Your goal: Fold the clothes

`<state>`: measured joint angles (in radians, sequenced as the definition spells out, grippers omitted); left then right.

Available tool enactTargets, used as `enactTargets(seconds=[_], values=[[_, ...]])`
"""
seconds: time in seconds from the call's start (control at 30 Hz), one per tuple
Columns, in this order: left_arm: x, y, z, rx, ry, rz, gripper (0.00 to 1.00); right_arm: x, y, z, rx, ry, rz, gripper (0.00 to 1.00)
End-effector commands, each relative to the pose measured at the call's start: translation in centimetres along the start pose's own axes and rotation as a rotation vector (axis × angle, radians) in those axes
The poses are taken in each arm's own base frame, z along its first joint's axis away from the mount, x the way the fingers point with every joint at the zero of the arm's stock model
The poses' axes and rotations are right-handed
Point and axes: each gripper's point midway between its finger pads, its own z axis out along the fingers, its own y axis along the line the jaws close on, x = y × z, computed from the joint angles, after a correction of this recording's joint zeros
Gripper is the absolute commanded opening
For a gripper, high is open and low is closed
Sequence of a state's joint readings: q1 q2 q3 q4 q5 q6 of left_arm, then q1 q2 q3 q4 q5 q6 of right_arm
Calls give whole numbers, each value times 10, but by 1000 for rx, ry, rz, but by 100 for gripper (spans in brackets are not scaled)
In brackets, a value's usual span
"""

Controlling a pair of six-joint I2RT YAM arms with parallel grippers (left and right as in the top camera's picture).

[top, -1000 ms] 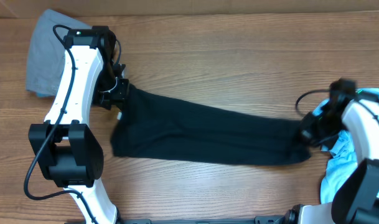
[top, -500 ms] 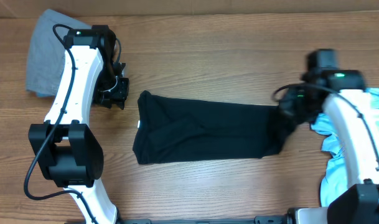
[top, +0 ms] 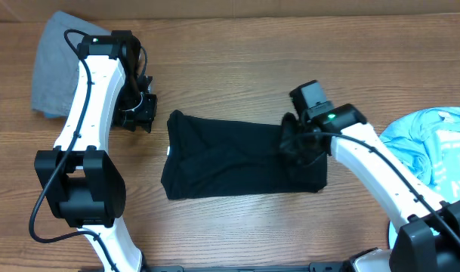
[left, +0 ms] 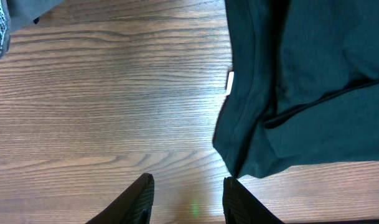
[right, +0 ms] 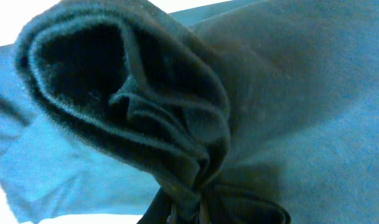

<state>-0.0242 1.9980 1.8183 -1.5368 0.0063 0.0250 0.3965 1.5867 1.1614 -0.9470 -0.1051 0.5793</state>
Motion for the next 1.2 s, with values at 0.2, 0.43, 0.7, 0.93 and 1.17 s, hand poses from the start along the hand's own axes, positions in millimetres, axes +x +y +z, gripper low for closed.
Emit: enactTargets(seconds=[0.2,0.43,0.7,0.93,1.17], values=[[1,0,-5,13,-16,-12,40,19,33,3,-53,11,11,56],[-3,0,-5,13,-34,-12,52,11,12,1,6,-3,37,59],[-8,-4,-5,38,-55,-12,52,0,-32,9,39,26,127,18],[-15,-34,-9,215,-82,-3,61,49,2,46,-191,178,53,18],[-14,-43,19,251,-57,1,75,60,18,59,-262,211,86,18]])
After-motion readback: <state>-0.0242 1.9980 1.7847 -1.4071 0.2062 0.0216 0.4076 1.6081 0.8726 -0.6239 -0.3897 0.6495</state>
